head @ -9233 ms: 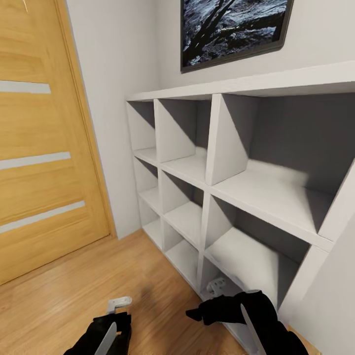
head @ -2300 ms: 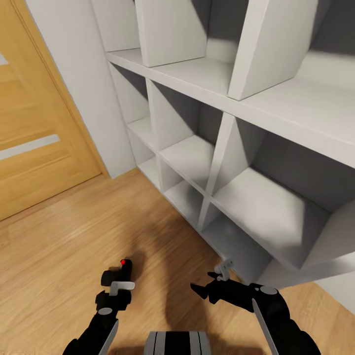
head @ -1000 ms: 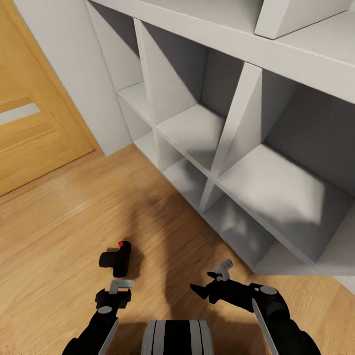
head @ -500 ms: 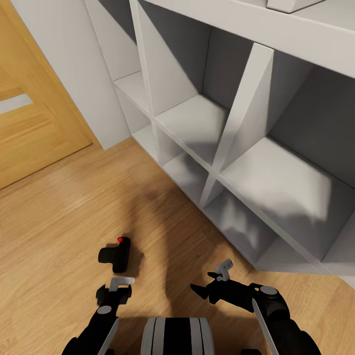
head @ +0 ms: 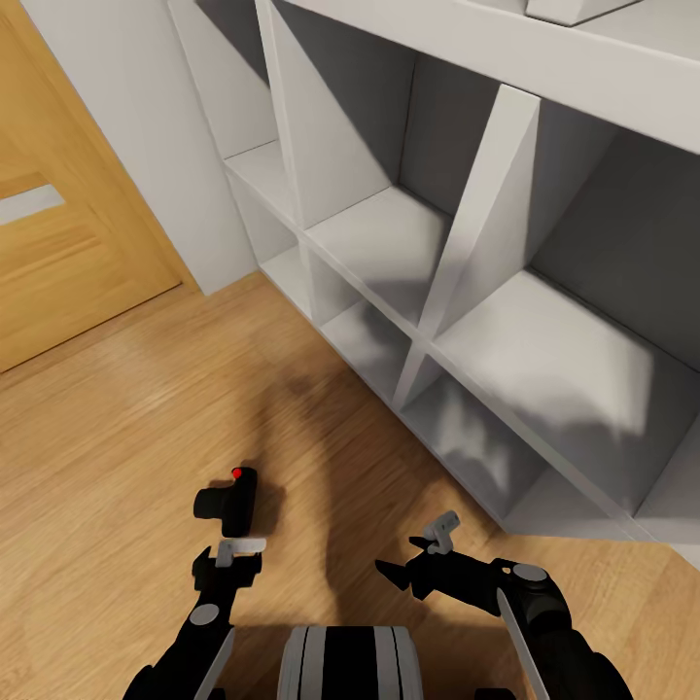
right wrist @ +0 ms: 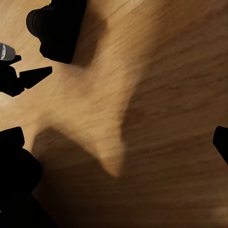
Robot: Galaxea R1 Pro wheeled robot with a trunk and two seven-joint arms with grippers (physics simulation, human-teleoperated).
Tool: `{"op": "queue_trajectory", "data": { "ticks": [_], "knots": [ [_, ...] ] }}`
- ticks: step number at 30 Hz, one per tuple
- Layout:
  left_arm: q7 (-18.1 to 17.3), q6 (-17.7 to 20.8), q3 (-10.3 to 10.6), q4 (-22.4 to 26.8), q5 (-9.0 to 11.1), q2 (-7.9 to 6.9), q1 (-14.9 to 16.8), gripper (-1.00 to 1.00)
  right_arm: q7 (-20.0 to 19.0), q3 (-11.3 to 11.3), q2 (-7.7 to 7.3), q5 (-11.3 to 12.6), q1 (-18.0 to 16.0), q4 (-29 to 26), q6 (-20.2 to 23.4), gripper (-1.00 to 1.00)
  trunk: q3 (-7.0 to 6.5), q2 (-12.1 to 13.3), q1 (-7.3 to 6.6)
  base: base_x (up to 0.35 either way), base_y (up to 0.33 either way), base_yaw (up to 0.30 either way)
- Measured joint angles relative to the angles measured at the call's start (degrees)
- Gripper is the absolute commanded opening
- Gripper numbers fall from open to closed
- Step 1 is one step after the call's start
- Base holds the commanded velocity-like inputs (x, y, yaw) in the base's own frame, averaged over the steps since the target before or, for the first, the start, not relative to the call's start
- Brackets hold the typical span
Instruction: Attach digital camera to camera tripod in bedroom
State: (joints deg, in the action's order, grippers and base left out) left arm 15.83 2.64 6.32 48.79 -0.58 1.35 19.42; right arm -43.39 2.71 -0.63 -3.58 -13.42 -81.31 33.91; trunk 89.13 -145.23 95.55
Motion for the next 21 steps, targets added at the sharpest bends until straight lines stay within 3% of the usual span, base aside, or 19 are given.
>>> {"op": "queue_trajectory", "data": {
  "ticks": [13,21],
  "knots": [
    [0.1,-1.8,0.0,0.0,-0.1,-0.06,0.0,1.0,0.0,0.0,-0.01,0.0,0.0,0.0,0.0,1.0,0.0,0.0,0.0,0.0,0.0,0.0],
    [0.3,-1.9,0.0,0.0,-0.1,-0.02,0.0,1.0,-1.0,0.0,-0.05,0.0,0.0,0.0,0.0,1.0,1.77,-0.1,0.21,0.0,0.0,0.0]
  ]
}}
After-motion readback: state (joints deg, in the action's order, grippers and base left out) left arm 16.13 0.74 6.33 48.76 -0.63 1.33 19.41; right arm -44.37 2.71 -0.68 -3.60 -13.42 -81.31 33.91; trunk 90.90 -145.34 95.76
